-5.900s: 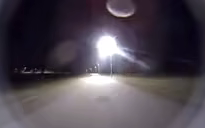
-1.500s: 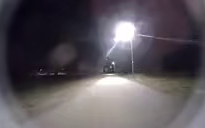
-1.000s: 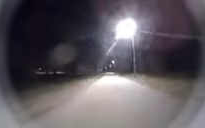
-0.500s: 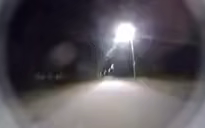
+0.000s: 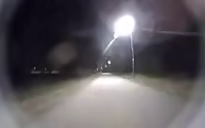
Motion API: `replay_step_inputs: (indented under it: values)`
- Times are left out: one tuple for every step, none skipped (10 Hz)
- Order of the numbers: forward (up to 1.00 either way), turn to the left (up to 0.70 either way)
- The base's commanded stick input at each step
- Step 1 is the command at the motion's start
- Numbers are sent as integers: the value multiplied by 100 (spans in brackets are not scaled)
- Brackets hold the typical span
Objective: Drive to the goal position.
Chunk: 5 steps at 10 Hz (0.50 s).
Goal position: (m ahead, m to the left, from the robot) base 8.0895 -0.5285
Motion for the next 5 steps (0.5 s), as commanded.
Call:
replay_step_inputs:
  values:
    - [100, 0]
    - [100, 0]
    - [100, 0]
    - [100, 0]
    - [100, 0]
